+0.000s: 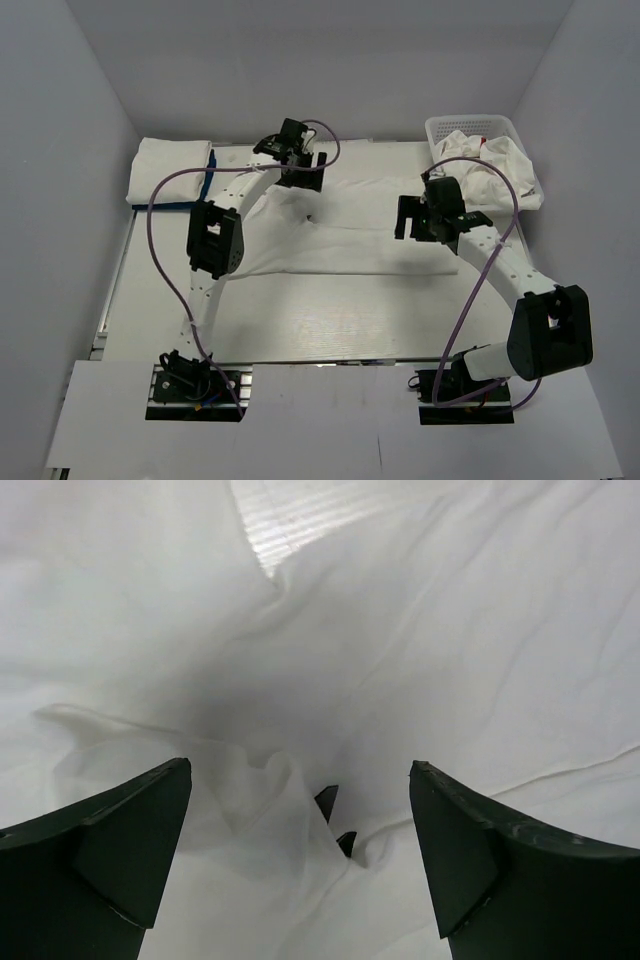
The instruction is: Fold and stack the t-shirts
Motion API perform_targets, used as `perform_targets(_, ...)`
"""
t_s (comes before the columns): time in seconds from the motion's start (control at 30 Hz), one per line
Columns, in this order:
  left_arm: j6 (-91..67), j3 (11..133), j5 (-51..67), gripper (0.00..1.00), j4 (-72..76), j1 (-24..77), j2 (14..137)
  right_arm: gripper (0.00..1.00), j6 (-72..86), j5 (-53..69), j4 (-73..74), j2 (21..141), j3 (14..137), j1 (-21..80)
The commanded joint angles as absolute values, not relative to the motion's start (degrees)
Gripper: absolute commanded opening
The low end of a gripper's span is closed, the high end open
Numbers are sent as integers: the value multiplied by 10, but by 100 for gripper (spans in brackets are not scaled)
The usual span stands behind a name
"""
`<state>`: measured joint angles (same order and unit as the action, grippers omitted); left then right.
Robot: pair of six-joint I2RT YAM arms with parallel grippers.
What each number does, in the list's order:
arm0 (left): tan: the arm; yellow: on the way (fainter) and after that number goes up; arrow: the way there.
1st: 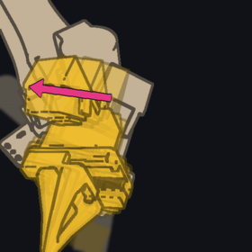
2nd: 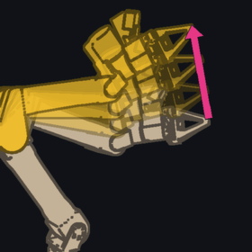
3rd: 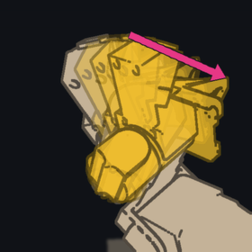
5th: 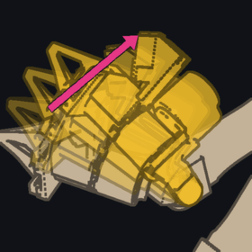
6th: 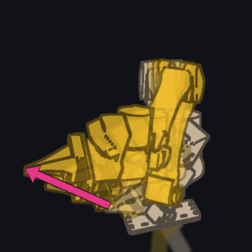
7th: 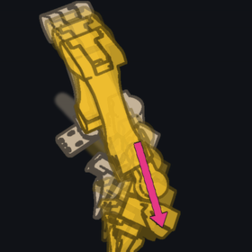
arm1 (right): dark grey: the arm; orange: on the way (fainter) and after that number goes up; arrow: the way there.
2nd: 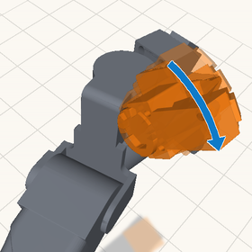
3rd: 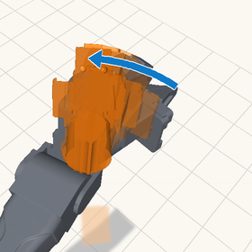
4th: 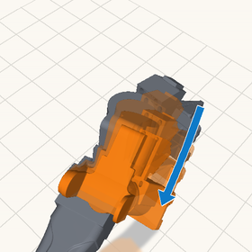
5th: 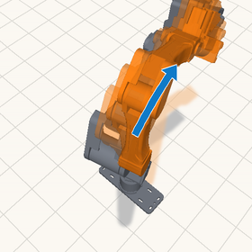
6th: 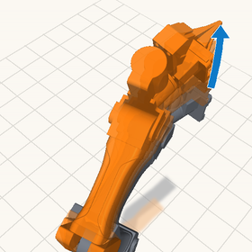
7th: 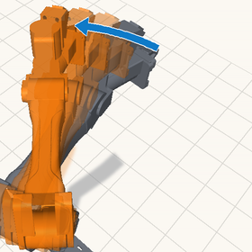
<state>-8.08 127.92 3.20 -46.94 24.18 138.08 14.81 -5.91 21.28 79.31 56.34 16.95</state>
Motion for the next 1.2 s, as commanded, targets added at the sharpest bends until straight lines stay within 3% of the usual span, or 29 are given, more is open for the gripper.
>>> perform_targets(0.0, -125, 1249, -41, 100, -410, 229, 1254, 90, 147, -47, 203, 798, 589, 171)
perform_targets(0.13, -155, 1184, -89, 100, -457, 229, 1207, 90, 135, -40, 188, 810, 572, 171)
perform_targets(0.27, -192, 968, -111, 100, -444, 224, 1128, 90, 141, -45, 172, 854, 557, 172)
perform_targets(0.47, -256, 769, -111, 100, -416, 219, 1046, 90, 143, -44, 164, 925, 554, 177)
perform_targets(0.67, -280, 673, -82, 100, -410, 208, 1034, 90, 149, -57, 168, 933, 527, 188)
perform_targets(0.93, -363, 537, -75, 100, -509, 203, 964, 89, 176, -26, 198, 911, 455, 221)
perform_targets(1.17, -421, 560, -100, 100, -619, 203, 870, 89, 185, 48, 266, 813, 446, 261)
